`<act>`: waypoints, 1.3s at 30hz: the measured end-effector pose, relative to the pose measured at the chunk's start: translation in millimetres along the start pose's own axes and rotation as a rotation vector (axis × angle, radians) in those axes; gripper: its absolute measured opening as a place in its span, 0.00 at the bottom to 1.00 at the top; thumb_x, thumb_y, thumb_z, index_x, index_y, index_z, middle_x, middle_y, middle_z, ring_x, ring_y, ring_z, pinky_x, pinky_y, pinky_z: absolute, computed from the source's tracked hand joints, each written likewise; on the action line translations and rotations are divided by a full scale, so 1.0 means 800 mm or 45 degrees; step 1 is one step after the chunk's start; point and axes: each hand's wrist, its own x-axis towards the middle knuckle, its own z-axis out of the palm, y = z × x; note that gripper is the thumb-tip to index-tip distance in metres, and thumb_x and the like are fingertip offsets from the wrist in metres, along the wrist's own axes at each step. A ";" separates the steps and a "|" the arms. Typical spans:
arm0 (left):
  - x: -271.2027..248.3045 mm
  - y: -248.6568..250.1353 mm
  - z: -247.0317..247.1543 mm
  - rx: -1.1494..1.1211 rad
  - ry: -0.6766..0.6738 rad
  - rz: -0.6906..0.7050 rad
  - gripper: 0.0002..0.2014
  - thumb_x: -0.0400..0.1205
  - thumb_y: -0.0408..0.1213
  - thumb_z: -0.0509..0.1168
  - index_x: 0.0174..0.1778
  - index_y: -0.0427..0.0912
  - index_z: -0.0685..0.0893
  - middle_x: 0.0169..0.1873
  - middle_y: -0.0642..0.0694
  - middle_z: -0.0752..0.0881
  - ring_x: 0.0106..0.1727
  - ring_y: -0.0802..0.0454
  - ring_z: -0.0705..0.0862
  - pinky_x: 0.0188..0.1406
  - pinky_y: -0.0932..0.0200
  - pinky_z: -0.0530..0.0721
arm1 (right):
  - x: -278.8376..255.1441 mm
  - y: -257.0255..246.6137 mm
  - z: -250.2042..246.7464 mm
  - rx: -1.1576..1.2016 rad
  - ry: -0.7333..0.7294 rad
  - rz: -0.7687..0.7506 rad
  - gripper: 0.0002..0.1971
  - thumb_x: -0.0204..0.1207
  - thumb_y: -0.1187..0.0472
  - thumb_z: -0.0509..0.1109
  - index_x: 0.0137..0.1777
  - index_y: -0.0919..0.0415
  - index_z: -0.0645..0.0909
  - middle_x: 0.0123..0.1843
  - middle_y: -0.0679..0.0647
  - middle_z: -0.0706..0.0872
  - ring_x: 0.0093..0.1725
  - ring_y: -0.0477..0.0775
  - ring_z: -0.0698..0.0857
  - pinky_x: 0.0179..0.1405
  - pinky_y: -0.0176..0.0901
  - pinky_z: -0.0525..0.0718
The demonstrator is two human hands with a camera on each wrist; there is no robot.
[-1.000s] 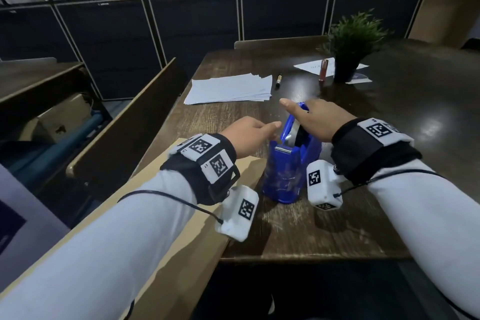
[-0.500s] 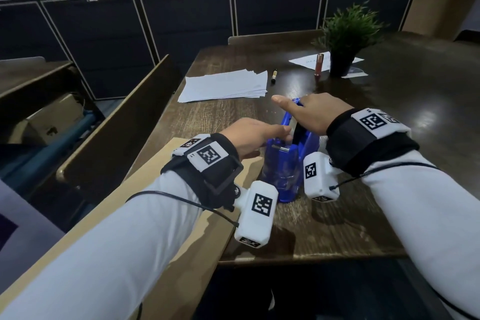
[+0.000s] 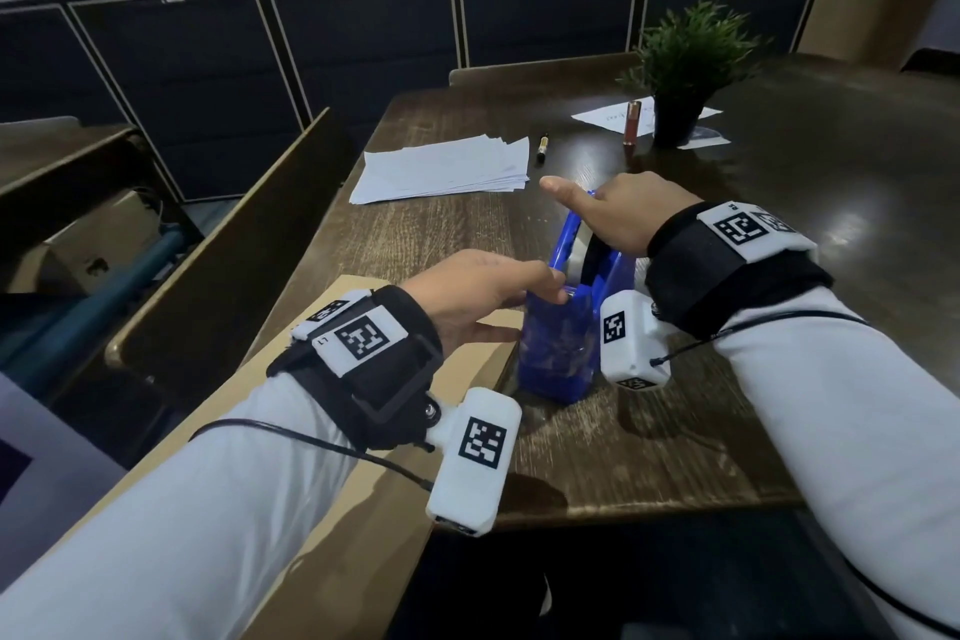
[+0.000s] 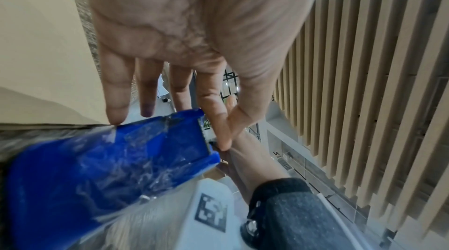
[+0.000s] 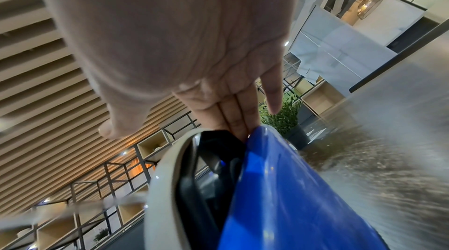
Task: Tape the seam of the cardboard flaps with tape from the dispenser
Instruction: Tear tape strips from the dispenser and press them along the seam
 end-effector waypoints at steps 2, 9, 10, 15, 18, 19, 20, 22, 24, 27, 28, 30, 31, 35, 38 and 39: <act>-0.003 -0.003 0.000 -0.024 0.001 0.001 0.07 0.78 0.37 0.69 0.42 0.41 0.91 0.43 0.53 0.91 0.58 0.54 0.84 0.68 0.46 0.80 | 0.001 0.000 0.000 -0.005 -0.004 0.003 0.46 0.59 0.16 0.31 0.27 0.58 0.71 0.31 0.58 0.78 0.38 0.59 0.82 0.46 0.52 0.81; -0.008 -0.014 0.002 -0.105 -0.016 0.011 0.16 0.77 0.32 0.67 0.23 0.46 0.88 0.35 0.55 0.90 0.49 0.60 0.84 0.64 0.54 0.80 | -0.001 -0.002 -0.002 -0.035 -0.022 0.030 0.45 0.63 0.18 0.33 0.28 0.59 0.71 0.33 0.58 0.79 0.40 0.60 0.82 0.47 0.53 0.80; -0.009 -0.015 0.003 -0.111 -0.016 0.014 0.17 0.77 0.31 0.67 0.22 0.46 0.88 0.36 0.55 0.90 0.48 0.61 0.84 0.63 0.54 0.81 | -0.002 -0.002 -0.001 -0.042 -0.023 0.029 0.45 0.63 0.18 0.33 0.29 0.59 0.71 0.33 0.58 0.79 0.40 0.60 0.82 0.47 0.53 0.81; -0.011 -0.018 0.005 -0.122 -0.008 0.037 0.16 0.77 0.31 0.67 0.23 0.47 0.88 0.36 0.54 0.89 0.48 0.61 0.84 0.62 0.57 0.80 | -0.003 -0.005 -0.002 -0.056 -0.036 0.024 0.47 0.63 0.18 0.32 0.29 0.61 0.74 0.34 0.58 0.80 0.39 0.58 0.82 0.44 0.50 0.79; -0.011 -0.020 0.005 -0.127 -0.009 0.046 0.18 0.78 0.30 0.66 0.21 0.47 0.87 0.32 0.56 0.88 0.47 0.60 0.83 0.63 0.56 0.80 | -0.003 -0.005 -0.002 -0.064 -0.032 0.030 0.45 0.63 0.18 0.33 0.28 0.60 0.71 0.33 0.58 0.79 0.38 0.58 0.81 0.44 0.51 0.80; -0.012 -0.021 0.005 -0.121 -0.016 0.052 0.18 0.77 0.30 0.65 0.21 0.47 0.86 0.32 0.56 0.88 0.47 0.60 0.83 0.61 0.57 0.81 | -0.003 -0.005 -0.002 -0.066 -0.032 0.029 0.45 0.63 0.18 0.32 0.28 0.60 0.71 0.32 0.58 0.79 0.38 0.58 0.81 0.45 0.52 0.80; -0.013 -0.021 0.006 -0.114 -0.022 0.059 0.18 0.77 0.29 0.65 0.21 0.47 0.86 0.33 0.57 0.88 0.47 0.60 0.83 0.59 0.58 0.82 | -0.003 -0.005 -0.002 -0.067 -0.036 0.030 0.45 0.64 0.18 0.32 0.28 0.60 0.71 0.32 0.58 0.79 0.37 0.57 0.81 0.45 0.52 0.80; -0.013 -0.021 0.006 -0.094 -0.019 0.080 0.18 0.78 0.30 0.66 0.21 0.46 0.86 0.35 0.61 0.88 0.47 0.60 0.83 0.53 0.60 0.82 | -0.003 -0.005 -0.001 -0.069 -0.038 0.031 0.46 0.64 0.18 0.32 0.28 0.60 0.72 0.32 0.59 0.79 0.36 0.57 0.81 0.44 0.52 0.80; -0.013 -0.021 0.007 -0.066 -0.003 0.098 0.19 0.79 0.32 0.66 0.21 0.46 0.86 0.36 0.64 0.87 0.49 0.61 0.83 0.54 0.59 0.83 | -0.002 -0.006 -0.001 -0.075 -0.036 0.031 0.46 0.64 0.18 0.32 0.28 0.60 0.72 0.32 0.59 0.79 0.36 0.56 0.81 0.43 0.51 0.80; -0.012 -0.022 0.008 -0.006 0.021 0.130 0.19 0.79 0.40 0.69 0.20 0.47 0.87 0.40 0.63 0.88 0.52 0.60 0.83 0.57 0.55 0.83 | -0.003 -0.006 -0.001 -0.083 -0.039 0.035 0.45 0.64 0.18 0.33 0.29 0.60 0.72 0.32 0.58 0.79 0.37 0.57 0.81 0.43 0.51 0.80; -0.011 -0.023 0.008 0.014 0.030 0.143 0.18 0.79 0.40 0.70 0.20 0.48 0.86 0.40 0.64 0.88 0.52 0.60 0.84 0.58 0.54 0.83 | -0.003 -0.006 -0.001 -0.084 -0.040 0.038 0.45 0.65 0.18 0.33 0.29 0.60 0.71 0.33 0.58 0.79 0.38 0.58 0.81 0.44 0.51 0.80; -0.009 -0.025 0.007 0.032 0.037 0.158 0.17 0.78 0.38 0.70 0.21 0.47 0.85 0.39 0.68 0.87 0.48 0.62 0.84 0.57 0.55 0.83 | -0.005 -0.007 -0.002 -0.086 -0.042 0.040 0.44 0.65 0.18 0.33 0.29 0.59 0.71 0.33 0.58 0.79 0.39 0.59 0.82 0.45 0.51 0.80; -0.008 -0.025 0.006 0.032 0.033 0.162 0.17 0.78 0.37 0.70 0.22 0.47 0.85 0.38 0.69 0.88 0.46 0.63 0.85 0.54 0.57 0.84 | -0.005 -0.007 -0.002 -0.085 -0.045 0.040 0.44 0.65 0.18 0.34 0.29 0.59 0.71 0.33 0.58 0.79 0.39 0.58 0.82 0.45 0.51 0.80; -0.005 -0.030 0.004 0.075 0.035 0.216 0.15 0.79 0.35 0.70 0.25 0.41 0.82 0.36 0.69 0.88 0.39 0.65 0.84 0.45 0.63 0.81 | -0.006 -0.008 -0.004 -0.085 -0.057 0.045 0.45 0.66 0.19 0.34 0.30 0.60 0.73 0.34 0.58 0.79 0.38 0.56 0.81 0.45 0.50 0.79; -0.004 -0.033 0.002 0.089 0.030 0.253 0.14 0.79 0.33 0.70 0.27 0.37 0.81 0.36 0.70 0.88 0.37 0.66 0.84 0.38 0.69 0.81 | -0.006 -0.009 -0.005 -0.086 -0.064 0.045 0.45 0.66 0.19 0.34 0.30 0.61 0.73 0.33 0.58 0.78 0.37 0.56 0.80 0.46 0.50 0.79; -0.004 -0.033 0.002 0.088 0.021 0.258 0.15 0.79 0.32 0.70 0.26 0.37 0.80 0.36 0.69 0.89 0.36 0.67 0.84 0.36 0.71 0.81 | -0.006 -0.009 -0.005 -0.088 -0.067 0.047 0.45 0.66 0.19 0.34 0.30 0.61 0.74 0.33 0.58 0.79 0.36 0.55 0.80 0.45 0.50 0.78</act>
